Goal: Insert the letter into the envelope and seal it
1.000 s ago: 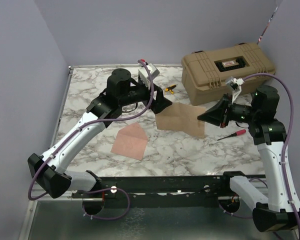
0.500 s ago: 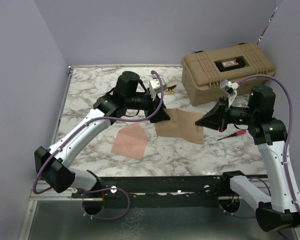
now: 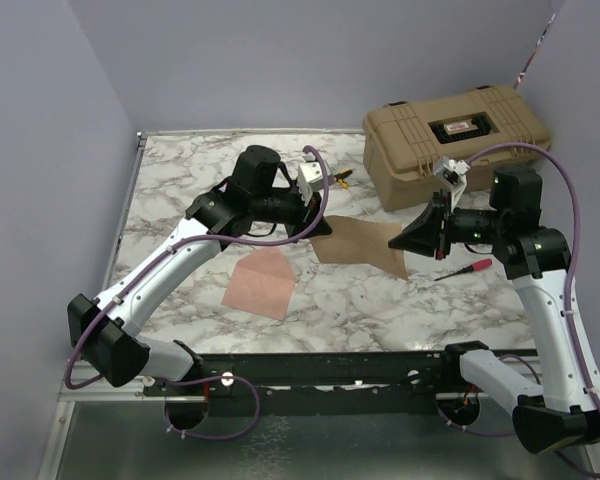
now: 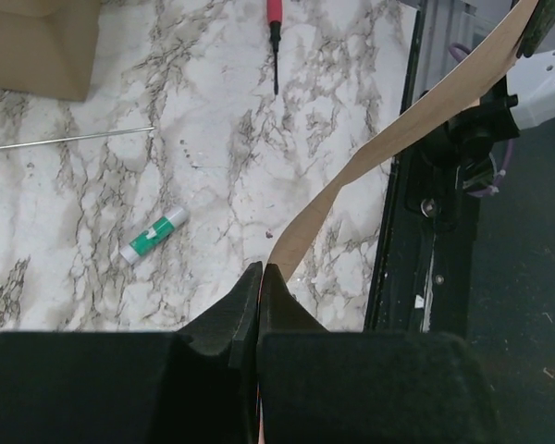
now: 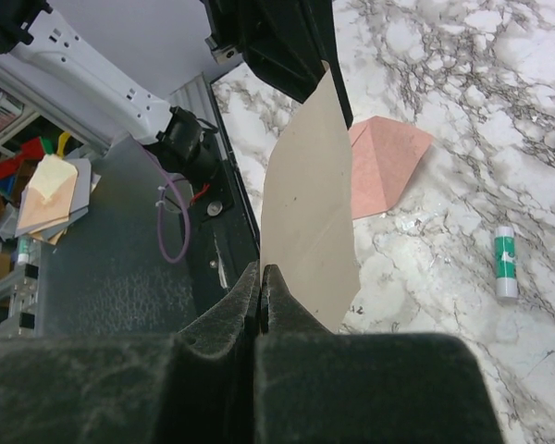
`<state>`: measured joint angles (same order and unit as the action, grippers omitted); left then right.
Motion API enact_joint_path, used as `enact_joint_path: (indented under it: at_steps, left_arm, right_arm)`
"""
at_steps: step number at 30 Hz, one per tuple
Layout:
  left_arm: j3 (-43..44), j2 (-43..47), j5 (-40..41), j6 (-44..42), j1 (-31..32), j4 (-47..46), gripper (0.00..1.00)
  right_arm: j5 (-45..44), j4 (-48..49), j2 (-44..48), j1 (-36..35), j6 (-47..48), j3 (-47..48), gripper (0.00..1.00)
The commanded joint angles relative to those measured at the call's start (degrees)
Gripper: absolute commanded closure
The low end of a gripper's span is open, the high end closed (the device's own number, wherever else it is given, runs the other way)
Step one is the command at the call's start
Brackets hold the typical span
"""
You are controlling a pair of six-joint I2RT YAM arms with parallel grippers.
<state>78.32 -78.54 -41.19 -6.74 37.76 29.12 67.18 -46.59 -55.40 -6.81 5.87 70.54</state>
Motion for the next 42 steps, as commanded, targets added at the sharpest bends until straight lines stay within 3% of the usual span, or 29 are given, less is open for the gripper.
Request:
enact_joint_path:
  at_steps: [1,2,3,4,5,8,12,15,22,27,32,38,42]
  left_arm:
    - [0.0,3.0,8.1,4.0,0.3,-3.0,1.0]
    - [-1.0,3.4,10.2,6.1,0.3,-5.1,1.0]
    - [-2.2,3.8,12.1,8.7,0.3,-7.5,1.0]
    - [-3.3,4.1,13.9,11.0,0.3,-9.7,1.0]
    - [-4.2,4.1,14.5,12.9,0.3,-11.7,1.0]
    - [-5.0,3.3,14.3,16.5,0.3,-14.7,1.0]
    - [-4.6,2.2,13.4,18.5,0.2,-16.0,1.0]
    - [-4.9,2.1,12.4,18.0,0.3,-16.4,1.0]
    - [-7.5,5.6,20.6,14.6,0.3,-17.2,1.0]
    - [-9.4,8.7,20.7,12.5,0.2,-19.0,1.0]
    - [-10.6,11.1,13.7,10.9,0.3,-20.5,1.0]
    - [-10.6,11.6,6.5,11.5,0.3,-21.1,1.0]
    - [-10.1,10.9,5.1,12.4,0.3,-21.5,1.0]
  right_arm:
    - [0.2,-0.3,-1.3,-0.5,0.1,1.8,1.0]
    - [1.0,0.3,-1.5,-0.5,-0.3,1.6,1.0]
    - [2.4,1.1,-1.7,-0.5,-0.7,1.3,0.93]
    - [4.0,1.9,-1.7,-0.5,-0.8,0.7,0.73]
    - [5.3,3.1,-1.6,-0.6,-1.2,0.1,0.61]
    - [7.1,7.0,-0.9,-0.9,-3.5,-2.2,0.38]
    - [8.8,12.2,0.4,-1.1,-7.6,-4.4,0.21]
    - [5.5,14.8,1.0,-1.2,-10.7,-4.2,0.21]
    - [-14.9,27.6,2.4,-1.1,-27.2,0.2,0.21]
    - [-24.2,34.2,2.9,-1.2,-34.9,1.3,0.22]
    - [-25.9,28.4,-2.7,-1.2,-34.6,2.5,0.24]
    - [-14.9,25.4,-8.1,-1.2,-29.3,-0.1,0.37]
    - [-0.1,29.7,-8.1,-2.5,-27.1,-3.5,0.33]
